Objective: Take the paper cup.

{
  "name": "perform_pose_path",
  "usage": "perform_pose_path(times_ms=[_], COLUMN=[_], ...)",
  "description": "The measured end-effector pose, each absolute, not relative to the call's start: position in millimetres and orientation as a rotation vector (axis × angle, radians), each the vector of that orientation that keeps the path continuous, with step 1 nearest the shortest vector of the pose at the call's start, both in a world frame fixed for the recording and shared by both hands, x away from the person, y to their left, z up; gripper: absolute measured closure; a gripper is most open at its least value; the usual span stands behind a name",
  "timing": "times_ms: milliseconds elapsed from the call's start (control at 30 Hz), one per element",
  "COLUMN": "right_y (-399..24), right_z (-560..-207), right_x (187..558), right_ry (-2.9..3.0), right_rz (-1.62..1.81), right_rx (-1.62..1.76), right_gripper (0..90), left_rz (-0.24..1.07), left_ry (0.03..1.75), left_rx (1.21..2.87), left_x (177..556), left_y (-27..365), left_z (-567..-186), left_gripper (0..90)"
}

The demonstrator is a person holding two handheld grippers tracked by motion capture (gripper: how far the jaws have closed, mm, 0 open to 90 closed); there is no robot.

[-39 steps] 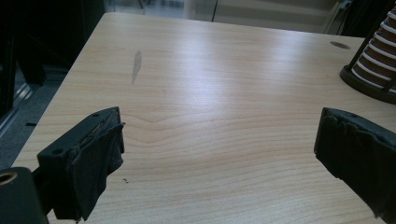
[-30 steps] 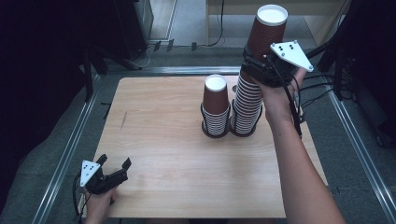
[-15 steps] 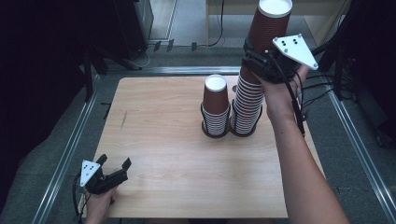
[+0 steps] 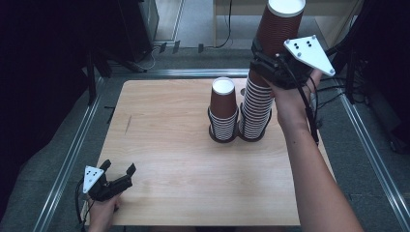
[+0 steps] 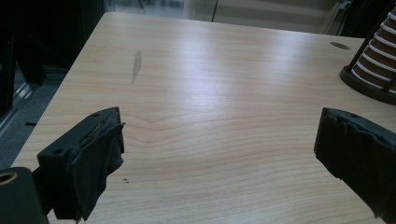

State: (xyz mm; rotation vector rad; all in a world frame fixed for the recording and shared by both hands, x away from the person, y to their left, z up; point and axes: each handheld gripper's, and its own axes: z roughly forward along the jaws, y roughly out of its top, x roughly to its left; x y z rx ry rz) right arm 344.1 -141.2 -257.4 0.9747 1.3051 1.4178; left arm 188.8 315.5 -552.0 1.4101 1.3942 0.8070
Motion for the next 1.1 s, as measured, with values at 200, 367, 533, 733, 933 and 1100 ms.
perform_pose_path(times_ms=[200, 367, 533, 733, 933, 1100], right_y=[-141, -143, -146, -149, -152, -156], right_z=[-256, -256, -254, -259, -270, -285], right_x=[332, 324, 316, 305, 294, 287], right_ry=[1.303, 1.301, 1.3, 1.309, 1.328, 1.347], right_rz=[1.44, 1.452, 1.465, 1.47, 1.476, 1.46], right_rx=[0.963, 0.958, 0.947, 0.936, 0.941, 0.958], right_gripper=[11.4, 11.4, 11.4, 11.4, 11.4, 11.4], left_rz=[0.807, 0.807, 0.806, 0.807, 0.809, 0.813], left_ry=[1.394, 1.394, 1.395, 1.393, 1.393, 1.394], left_rx=[1.41, 1.411, 1.407, 1.41, 1.41, 1.412], left_x=[189, 189, 189, 189, 189, 189], left_y=[316, 316, 316, 315, 315, 314], left_z=[-552, -552, -552, -552, -552, -552], left_gripper=[2.0, 1.9, 1.9, 1.9, 1.9, 1.9])
